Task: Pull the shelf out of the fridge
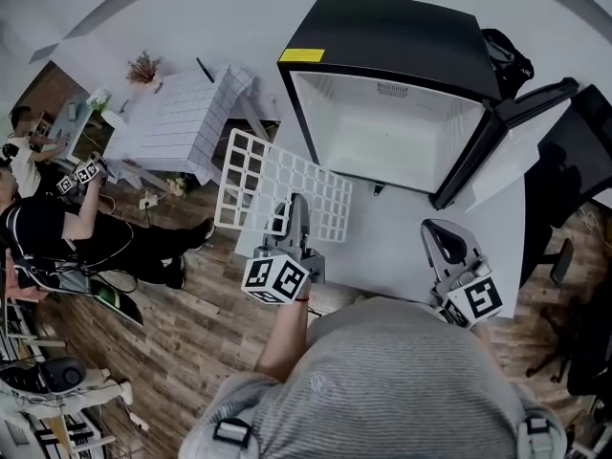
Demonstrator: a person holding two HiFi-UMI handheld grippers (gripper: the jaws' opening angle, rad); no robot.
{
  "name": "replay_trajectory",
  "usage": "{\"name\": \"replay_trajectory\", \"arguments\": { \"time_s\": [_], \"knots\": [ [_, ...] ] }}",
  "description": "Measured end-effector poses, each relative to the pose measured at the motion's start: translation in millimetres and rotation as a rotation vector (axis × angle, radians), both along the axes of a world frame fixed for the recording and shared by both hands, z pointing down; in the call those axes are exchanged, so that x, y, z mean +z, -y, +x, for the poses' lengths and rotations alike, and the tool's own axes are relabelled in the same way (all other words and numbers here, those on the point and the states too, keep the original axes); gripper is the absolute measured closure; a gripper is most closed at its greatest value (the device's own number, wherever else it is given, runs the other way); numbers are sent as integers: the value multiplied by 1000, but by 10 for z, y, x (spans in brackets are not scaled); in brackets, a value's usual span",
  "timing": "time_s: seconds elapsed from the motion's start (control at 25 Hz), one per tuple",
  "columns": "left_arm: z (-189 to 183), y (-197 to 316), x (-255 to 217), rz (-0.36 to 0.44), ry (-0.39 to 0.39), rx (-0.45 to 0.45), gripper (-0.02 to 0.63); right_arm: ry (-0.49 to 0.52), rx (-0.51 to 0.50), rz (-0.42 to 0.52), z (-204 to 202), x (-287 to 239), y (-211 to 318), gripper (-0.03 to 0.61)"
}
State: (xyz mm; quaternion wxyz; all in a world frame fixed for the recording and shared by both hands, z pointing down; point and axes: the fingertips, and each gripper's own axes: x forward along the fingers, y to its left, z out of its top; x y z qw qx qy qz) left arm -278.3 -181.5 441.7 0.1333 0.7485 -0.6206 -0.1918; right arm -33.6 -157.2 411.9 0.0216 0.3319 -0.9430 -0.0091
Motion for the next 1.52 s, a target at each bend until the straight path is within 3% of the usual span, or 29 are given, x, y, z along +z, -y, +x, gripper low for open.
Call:
{"name": "replay_trajectory", "arguments": {
  "time_s": [0.16, 0.32, 0.6, 0.8, 1.52],
  "knots": [
    [61, -54, -195, 34, 309, 3, 577, 5, -12, 5, -58, -19, -8, 565],
    [143, -146, -483, 127, 473, 6, 577, 10, -18, 16, -69, -67, -41, 565],
    [350, -233, -879, 266, 480, 54, 577, 25, -19, 40, -67, -187, -75, 565],
    [504, -251, -877, 274, 461, 97, 577, 27, -35, 56, -96, -227, -88, 565],
    [660, -183, -997, 304, 434, 125, 577, -7, -58, 89, -156, -283, -67, 566]
  ]
}}
